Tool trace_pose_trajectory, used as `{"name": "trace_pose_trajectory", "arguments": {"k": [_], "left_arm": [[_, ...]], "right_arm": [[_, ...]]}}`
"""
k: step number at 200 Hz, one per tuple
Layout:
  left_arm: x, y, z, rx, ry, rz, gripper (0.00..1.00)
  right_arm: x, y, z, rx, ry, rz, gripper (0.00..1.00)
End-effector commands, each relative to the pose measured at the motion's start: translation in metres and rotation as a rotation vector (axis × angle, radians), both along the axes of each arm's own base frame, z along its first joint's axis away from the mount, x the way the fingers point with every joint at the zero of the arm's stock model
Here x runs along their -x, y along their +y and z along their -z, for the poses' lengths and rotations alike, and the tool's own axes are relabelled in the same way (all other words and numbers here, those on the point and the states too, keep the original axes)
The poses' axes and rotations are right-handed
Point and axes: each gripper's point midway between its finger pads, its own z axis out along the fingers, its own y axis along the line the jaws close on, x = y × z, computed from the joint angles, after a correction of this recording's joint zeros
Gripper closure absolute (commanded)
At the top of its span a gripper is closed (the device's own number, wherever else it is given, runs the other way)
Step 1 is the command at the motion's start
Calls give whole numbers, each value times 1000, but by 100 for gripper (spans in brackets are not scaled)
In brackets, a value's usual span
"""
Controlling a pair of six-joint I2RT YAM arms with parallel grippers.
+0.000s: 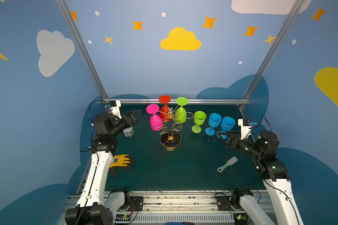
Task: Take the wine glass off the wine glass rack
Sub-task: 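Draw the right arm back while the left gripper reaches toward the magenta glass, then close the left gripper on the foot of the hanging magenta glass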
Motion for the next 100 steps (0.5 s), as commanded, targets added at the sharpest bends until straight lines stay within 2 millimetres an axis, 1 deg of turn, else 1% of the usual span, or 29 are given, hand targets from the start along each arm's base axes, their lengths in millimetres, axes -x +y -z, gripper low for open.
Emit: {"name": "trace_pose_trajectory", "arguments": {"k": [1,38,52,75,100], "left_arm": [[2,-15,-1,50,54,122,34],[-18,-27,6,73,85,193,36],[-25,-32,14,75,113,205,39],[-33,-44,17,79,133,234,41],[-41,-49,23,33,145,211,41]], "right_arm": [[0,9,2,-25,-2,-36,26],[5,13,8,-28,1,-38,26],[7,13,9,-25,4,-40,26],[12,13,7,-22,1,-41,26],[17,15,1,-30,-16,-52,26]]}}
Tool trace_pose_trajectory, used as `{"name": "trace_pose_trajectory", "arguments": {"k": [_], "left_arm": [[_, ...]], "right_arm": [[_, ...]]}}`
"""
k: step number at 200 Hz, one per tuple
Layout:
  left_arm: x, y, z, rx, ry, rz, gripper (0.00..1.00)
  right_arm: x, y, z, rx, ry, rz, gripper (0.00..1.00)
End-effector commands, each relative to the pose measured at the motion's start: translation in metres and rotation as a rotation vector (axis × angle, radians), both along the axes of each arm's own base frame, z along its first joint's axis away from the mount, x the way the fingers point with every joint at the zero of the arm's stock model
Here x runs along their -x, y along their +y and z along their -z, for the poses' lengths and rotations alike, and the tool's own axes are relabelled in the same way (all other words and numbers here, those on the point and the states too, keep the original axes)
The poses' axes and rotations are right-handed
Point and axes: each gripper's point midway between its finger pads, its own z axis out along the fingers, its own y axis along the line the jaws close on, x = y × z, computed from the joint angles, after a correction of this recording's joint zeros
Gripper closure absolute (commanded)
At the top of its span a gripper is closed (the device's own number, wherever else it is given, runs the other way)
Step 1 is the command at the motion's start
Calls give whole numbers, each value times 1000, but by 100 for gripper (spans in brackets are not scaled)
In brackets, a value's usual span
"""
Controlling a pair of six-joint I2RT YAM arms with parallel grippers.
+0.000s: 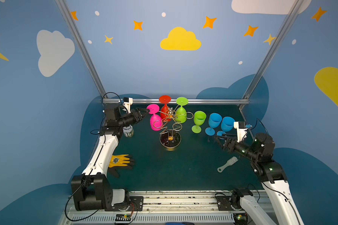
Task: Take the wine glass off the wine glass rack
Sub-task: 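Close the left gripper on the foot of the hanging magenta glass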
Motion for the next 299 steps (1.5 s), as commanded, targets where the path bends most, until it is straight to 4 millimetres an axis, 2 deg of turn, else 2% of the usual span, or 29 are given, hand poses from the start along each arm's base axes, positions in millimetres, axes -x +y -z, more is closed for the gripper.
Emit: {"name": "trace_pose_trajectory", "arguments": {"k": [1,107,186,222,299], "left_arm": [[-3,-6,-9,-42,-35,3,41],[-26,-5,7,-74,-12,-50,52],[-24,-1,-2,-83,-16,-79,69],[-24,0,-6,-80,-22,-83,79],[-22,4,-18,-62,-32,-98,83]], "right_arm": [[5,0,-10,-10,-26,-1,26],[7,3,-19,-9,-39,-18,26],[9,2,-20,-13,-46,-11,26],[9,2,-18,-9,-42,-8,26],[9,1,-15,-6,-40,-7,26]]}}
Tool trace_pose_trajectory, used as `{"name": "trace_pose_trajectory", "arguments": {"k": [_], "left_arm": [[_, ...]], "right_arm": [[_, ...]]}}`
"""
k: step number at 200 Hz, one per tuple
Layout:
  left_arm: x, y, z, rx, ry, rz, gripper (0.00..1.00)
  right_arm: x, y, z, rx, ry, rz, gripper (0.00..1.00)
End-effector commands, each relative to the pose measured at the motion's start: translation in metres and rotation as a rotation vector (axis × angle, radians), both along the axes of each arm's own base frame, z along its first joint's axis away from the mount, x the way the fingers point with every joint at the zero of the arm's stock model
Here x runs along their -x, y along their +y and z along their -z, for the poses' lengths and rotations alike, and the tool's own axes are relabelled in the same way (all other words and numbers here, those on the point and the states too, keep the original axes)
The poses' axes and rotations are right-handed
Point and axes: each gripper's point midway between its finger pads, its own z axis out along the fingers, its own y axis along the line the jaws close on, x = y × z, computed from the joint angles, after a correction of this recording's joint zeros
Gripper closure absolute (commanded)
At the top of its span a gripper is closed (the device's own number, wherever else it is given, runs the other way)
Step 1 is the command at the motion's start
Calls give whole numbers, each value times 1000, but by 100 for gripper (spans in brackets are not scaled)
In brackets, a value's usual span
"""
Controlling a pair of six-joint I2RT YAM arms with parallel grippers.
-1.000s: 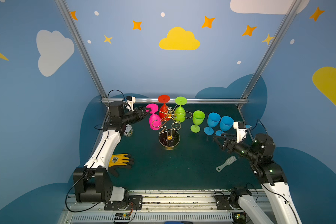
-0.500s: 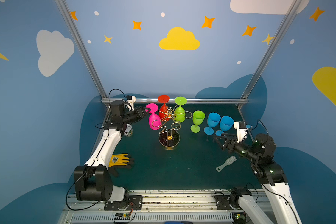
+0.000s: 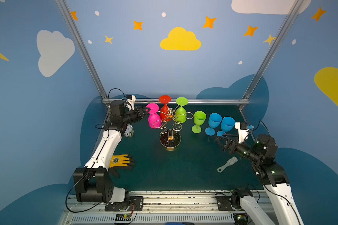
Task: Take the wine glass off the wine glass rack
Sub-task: 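Close the left gripper on the foot of the hanging magenta glass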
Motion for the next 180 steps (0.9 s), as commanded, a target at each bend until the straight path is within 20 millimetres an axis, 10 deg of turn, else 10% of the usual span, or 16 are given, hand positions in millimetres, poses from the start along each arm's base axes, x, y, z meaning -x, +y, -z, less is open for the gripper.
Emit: {"name": "trace_pose_trajectory", "arguments": {"k": [1,180], "left_arm": [[4,3,-24,6,-47,-6,83],[13,0,-53,159,-58,34,97]], "right_arm": [[3,-1,-9,2,-27,3,26],[9,-2,-10,-1,-40,9,25]]}}
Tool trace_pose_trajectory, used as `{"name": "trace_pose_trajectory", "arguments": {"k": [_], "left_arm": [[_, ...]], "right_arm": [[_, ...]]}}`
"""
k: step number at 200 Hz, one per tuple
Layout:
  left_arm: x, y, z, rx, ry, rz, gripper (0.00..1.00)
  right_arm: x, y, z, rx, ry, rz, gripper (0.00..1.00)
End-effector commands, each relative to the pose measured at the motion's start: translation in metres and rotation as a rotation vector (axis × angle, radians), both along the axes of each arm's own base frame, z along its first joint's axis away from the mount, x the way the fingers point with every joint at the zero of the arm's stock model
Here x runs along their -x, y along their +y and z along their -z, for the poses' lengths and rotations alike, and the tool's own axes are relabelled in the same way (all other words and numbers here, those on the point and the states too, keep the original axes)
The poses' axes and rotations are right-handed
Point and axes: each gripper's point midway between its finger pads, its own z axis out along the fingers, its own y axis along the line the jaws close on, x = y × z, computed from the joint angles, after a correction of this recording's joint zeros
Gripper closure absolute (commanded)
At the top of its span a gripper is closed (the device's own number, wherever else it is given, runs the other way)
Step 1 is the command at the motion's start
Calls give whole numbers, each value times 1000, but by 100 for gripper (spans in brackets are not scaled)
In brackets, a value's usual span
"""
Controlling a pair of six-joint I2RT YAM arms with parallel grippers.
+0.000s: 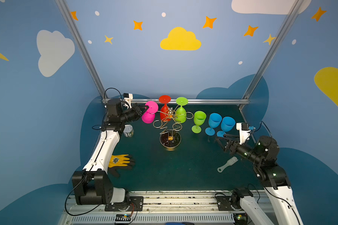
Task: Take the wine glass off the wine glass rack
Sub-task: 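Close the left gripper on the foot of the hanging magenta glass, then pull the magenta glass off the rack hook with the left gripper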
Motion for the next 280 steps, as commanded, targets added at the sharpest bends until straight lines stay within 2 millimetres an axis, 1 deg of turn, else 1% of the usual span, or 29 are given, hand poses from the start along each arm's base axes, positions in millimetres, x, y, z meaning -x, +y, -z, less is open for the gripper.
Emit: {"name": "trace_pose_trajectory", "arguments": {"k": [1,18,47,90,142,184,250,280], "left_arm": [[8,-2,-27,38,-69,24,97],[10,-4,-32,67,-75,39,97],[12,-7,-34,87,-69,58,97],[16,-13,-25,92,-43,79,97],[17,-29,-18,88,-26,113,97],[15,-41,-16,85,-24,136,97],[-4,-43,-17,86,-32,122,97],[-12,-40,-23,83,-53,105,97]], "right_arm": [[3,-1,-5,0,-15,6,25],[4,-1,-5,-1,-15,6,25],[5,-1,-6,-1,-17,7,25],[6,-1,-6,-4,-18,5,25],[7,-2,-7,-8,-21,8,25],[9,-2,-9,-10,-26,6,25],[10,-2,-12,-6,-33,5,25],[10,-2,-12,-3,-36,5,25]]}}
